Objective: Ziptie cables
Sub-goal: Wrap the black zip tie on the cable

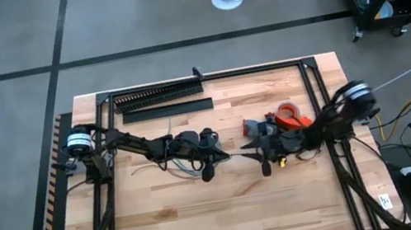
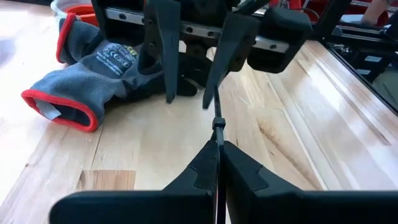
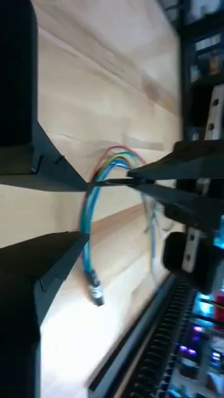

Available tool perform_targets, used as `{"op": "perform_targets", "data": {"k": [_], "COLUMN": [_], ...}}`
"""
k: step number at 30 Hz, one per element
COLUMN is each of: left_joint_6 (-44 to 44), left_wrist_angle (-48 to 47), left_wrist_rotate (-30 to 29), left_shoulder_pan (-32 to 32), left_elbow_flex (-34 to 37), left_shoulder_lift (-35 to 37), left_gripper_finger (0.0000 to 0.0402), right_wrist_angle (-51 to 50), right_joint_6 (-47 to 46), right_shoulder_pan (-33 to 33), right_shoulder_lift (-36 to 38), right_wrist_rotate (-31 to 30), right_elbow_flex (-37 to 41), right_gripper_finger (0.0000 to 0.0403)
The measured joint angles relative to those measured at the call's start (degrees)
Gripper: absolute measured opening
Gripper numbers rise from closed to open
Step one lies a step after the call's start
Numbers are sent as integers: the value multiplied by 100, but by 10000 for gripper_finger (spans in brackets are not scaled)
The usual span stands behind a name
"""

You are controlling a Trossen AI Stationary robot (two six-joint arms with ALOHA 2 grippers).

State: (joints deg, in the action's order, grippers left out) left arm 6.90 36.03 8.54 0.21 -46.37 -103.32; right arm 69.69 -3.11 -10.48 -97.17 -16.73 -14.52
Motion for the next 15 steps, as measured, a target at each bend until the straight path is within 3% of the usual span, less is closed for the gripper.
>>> {"op": "perform_targets", "data": {"k": [5,8,12,15], "left_joint_6": [-21,-37,-39,-40], "left_wrist_angle": [-21,-19,-20,33], "left_wrist_rotate": [-17,-33,-46,-48], "left_shoulder_pan": [-4,-4,-4,-13], "left_elbow_flex": [0,0,0,0], "left_shoulder_lift": [-14,-14,-14,-14], "left_gripper_finger": [0,0,0,0], "right_wrist_angle": [-4001,-5742,-6776,-7014], "right_joint_6": [-314,-447,-472,-576], "right_shoulder_pan": [2,0,0,0], "right_shoulder_lift": [1348,1875,2169,1990], "right_wrist_rotate": [-21,40,219,258], "right_elbow_flex": [-993,-1662,-2300,-2543], "right_gripper_finger": [124,138,148,148]}}
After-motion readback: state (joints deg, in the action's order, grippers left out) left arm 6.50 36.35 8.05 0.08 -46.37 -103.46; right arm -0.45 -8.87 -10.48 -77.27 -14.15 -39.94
